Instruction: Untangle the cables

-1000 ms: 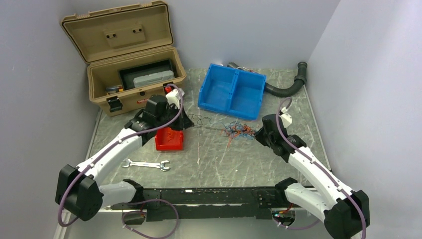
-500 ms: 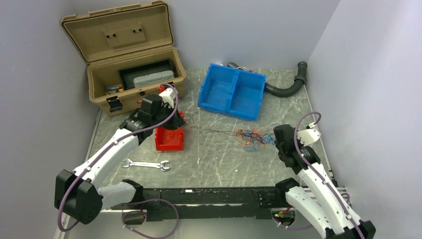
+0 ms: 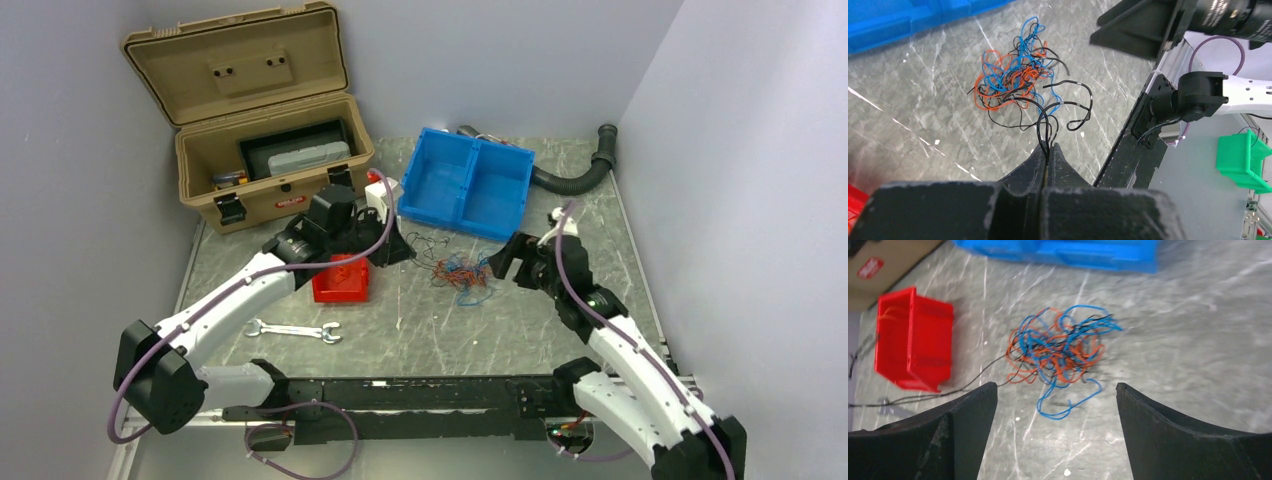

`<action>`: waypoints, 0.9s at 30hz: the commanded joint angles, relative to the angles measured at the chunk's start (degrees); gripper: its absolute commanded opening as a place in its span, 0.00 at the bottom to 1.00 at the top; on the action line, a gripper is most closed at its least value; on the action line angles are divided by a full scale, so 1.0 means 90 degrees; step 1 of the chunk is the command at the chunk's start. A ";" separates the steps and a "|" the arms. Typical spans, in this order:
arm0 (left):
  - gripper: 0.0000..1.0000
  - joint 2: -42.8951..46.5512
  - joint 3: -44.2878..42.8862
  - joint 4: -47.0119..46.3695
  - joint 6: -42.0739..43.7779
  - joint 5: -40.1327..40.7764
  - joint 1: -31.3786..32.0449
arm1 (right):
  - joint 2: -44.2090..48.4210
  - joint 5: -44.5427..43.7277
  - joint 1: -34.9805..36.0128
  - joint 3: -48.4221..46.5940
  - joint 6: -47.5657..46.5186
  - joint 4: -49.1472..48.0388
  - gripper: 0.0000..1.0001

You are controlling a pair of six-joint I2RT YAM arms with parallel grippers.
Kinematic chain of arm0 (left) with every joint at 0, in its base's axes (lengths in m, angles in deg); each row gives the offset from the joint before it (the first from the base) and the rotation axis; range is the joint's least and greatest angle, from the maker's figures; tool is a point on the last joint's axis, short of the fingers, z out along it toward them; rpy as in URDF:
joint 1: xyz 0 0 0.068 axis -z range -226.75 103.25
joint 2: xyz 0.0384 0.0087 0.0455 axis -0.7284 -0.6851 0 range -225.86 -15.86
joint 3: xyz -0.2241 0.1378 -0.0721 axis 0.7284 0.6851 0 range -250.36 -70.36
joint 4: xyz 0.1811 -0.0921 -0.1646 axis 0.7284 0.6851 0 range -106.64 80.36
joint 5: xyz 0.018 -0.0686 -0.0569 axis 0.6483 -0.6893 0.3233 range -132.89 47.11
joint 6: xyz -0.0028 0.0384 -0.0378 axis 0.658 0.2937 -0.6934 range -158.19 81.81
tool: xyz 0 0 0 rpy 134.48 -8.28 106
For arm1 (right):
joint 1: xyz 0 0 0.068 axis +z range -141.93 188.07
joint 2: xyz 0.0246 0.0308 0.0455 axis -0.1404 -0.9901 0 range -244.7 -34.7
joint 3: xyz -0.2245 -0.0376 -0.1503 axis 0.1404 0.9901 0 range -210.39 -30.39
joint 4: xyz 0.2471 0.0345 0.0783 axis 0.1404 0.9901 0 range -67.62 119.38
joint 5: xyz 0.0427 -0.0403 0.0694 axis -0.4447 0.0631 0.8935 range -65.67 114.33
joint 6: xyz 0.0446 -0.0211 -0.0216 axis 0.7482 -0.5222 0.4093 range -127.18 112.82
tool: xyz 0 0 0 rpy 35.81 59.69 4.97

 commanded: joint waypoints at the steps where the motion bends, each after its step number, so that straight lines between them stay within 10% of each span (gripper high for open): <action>1: 0.00 0.0009 -0.0387 -0.0235 0.0170 -0.0139 -0.0018 | -0.0741 0.1055 0.0376 -0.0023 -0.0425 -0.1033 0.90; 13: 0.00 0.0167 -0.0804 -0.0080 -0.0026 0.0034 -0.0015 | -0.3464 -0.1031 0.1307 -0.0863 0.1424 -0.0925 0.91; 19: 0.00 0.0446 -0.1384 0.0830 0.0018 0.0894 -0.0331 | -0.4544 -0.3144 0.1157 -0.1623 0.3097 0.1440 0.41; 23: 0.00 0.0863 -0.1392 0.1319 -0.0504 0.1056 -0.1480 | -0.3703 -0.2915 0.0312 -0.0911 0.2906 0.1342 0.03; 27: 0.00 0.1294 -0.1170 0.1551 -0.0575 0.1514 -0.2156 | -0.2466 -0.2867 -0.0801 -0.0264 0.2616 0.1375 0.00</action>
